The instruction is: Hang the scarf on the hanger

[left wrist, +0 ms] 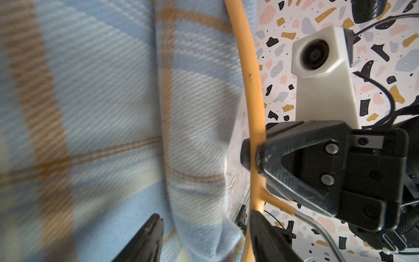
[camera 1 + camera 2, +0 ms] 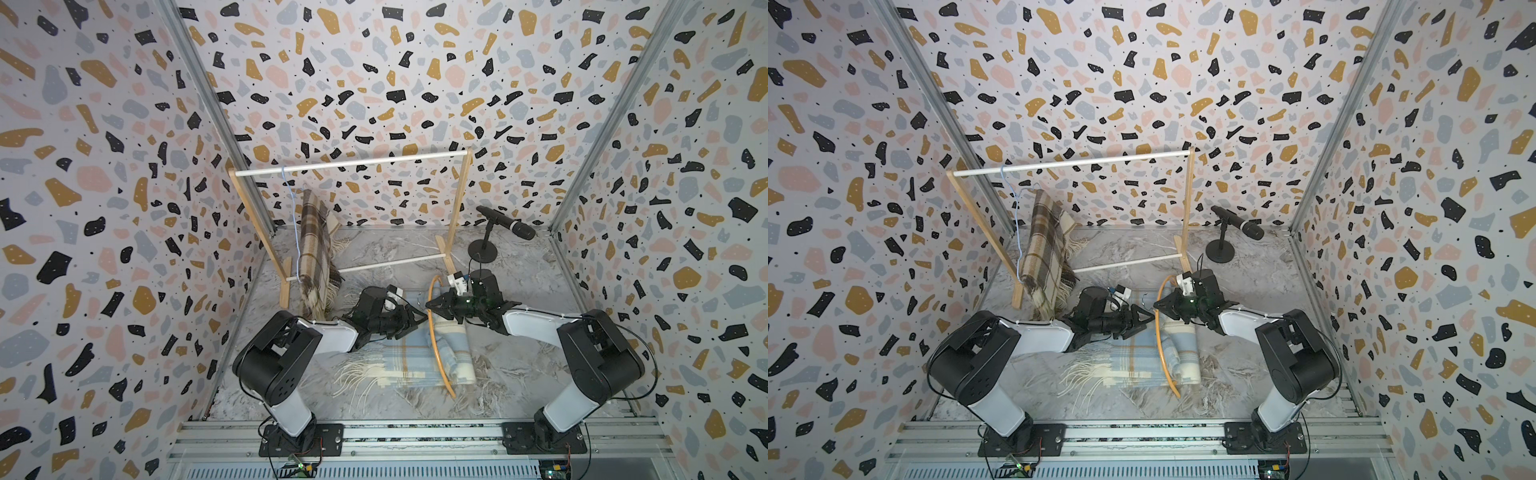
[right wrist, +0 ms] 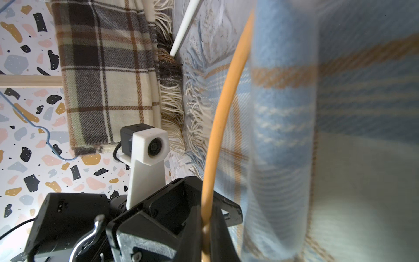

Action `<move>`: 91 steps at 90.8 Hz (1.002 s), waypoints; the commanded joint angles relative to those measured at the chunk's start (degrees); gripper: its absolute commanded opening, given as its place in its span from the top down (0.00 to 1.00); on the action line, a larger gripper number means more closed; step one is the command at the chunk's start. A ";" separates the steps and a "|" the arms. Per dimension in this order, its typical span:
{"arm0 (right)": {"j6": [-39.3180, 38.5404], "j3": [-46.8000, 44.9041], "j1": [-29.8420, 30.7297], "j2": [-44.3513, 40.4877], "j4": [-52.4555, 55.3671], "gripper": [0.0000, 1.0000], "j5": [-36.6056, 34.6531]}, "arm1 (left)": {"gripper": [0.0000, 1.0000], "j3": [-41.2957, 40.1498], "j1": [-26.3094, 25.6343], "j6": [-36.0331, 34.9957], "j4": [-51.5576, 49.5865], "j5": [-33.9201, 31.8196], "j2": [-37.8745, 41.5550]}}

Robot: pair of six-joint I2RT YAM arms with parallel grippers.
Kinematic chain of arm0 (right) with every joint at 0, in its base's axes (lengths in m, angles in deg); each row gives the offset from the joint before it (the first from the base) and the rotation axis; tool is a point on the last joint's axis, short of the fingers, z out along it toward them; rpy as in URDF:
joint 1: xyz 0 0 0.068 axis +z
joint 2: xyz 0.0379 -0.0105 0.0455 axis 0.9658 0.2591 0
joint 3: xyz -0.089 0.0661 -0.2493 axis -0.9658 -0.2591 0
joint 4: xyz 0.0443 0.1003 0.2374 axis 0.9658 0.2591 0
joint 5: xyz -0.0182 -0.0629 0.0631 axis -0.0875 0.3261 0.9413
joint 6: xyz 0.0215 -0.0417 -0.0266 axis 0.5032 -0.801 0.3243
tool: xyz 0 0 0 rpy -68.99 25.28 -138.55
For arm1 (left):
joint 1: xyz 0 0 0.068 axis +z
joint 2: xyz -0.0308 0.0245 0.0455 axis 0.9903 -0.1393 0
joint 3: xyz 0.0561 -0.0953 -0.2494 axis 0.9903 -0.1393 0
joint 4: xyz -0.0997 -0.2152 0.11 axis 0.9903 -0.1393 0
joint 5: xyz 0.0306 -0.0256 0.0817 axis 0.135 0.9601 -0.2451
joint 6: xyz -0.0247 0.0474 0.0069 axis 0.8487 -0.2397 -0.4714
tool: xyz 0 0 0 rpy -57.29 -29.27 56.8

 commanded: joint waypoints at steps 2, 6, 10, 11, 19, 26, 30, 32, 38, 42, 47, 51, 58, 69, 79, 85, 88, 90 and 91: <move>-0.28 0.50 0.93 -3.11 -2.41 1.00 1.38 | 0.41 0.96 -1.93 0.79 4.03 1.07 -2.07; -0.37 0.50 0.92 -3.23 -2.32 1.00 1.34 | 0.42 0.94 -1.94 0.35 3.34 0.69 -2.36; -0.54 0.50 0.93 -3.33 -2.09 1.00 1.30 | 0.43 0.72 -1.97 -0.03 3.04 0.31 -2.36; -0.61 0.50 0.88 -3.35 -1.96 1.00 1.30 | 0.43 0.66 -1.94 -0.05 2.99 0.20 -2.36; -0.89 0.70 0.67 -3.60 -1.47 1.00 1.30 | 0.46 0.60 -1.93 -0.65 1.89 -0.25 -1.71; -1.02 0.69 0.28 -3.98 -1.03 1.00 1.38 | 0.48 0.78 -1.90 -1.40 0.32 -0.73 -0.69; -1.31 0.74 0.02 -4.26 -0.66 1.00 1.45 | 0.49 0.59 -1.82 -1.71 -0.26 -1.13 -0.16; -1.47 0.77 -0.18 -4.39 -0.38 1.00 1.45 | 0.51 0.60 -1.82 -1.78 -0.35 -1.40 0.09; -1.87 0.78 -0.52 -4.86 0.38 1.00 1.45 | 0.58 0.36 -1.60 -1.77 -0.59 -1.69 0.53; -2.04 0.77 -0.86 -5.10 0.75 1.00 1.60 | 0.61 0.21 -1.50 -1.68 -0.48 -1.63 0.78; -1.97 0.69 -1.31 -5.21 0.66 1.00 2.16 | 0.63 0.32 -1.46 -1.51 -0.06 -1.26 0.71; -1.48 0.57 -1.62 -5.15 0.11 1.00 2.76 | 0.63 0.50 -1.46 -1.41 0.18 -0.94 0.37; -0.95 0.40 -2.12 -5.22 -0.67 1.00 3.52 | 0.59 0.97 -1.46 -1.08 0.82 -0.50 -0.30; -1.03 0.33 -2.19 -5.16 -0.43 1.00 3.85 | 0.53 1.99 -1.91 -1.00 0.79 -0.30 -1.47; -0.89 0.38 -2.17 -4.90 -0.58 1.00 3.88 | 0.47 3.53 -3.19 -1.22 0.55 -0.26 -3.32; -0.72 0.39 -2.15 -4.75 -0.81 1.00 3.89 | 0.46 4.40 -4.12 -1.27 0.54 -0.21 -4.52; -0.68 0.34 -2.15 -4.71 -0.91 1.00 3.93 | 0.46 4.73 -4.40 -1.27 0.55 -0.29 -5.05; -0.63 0.32 -2.15 -4.70 -0.94 1.00 3.96 | 0.46 4.91 -4.50 -1.28 0.51 -0.40 -5.37; -0.61 0.36 -2.15 -4.74 -0.95 1.00 4.03 | 0.46 5.00 -4.57 -1.30 0.49 -0.50 -5.53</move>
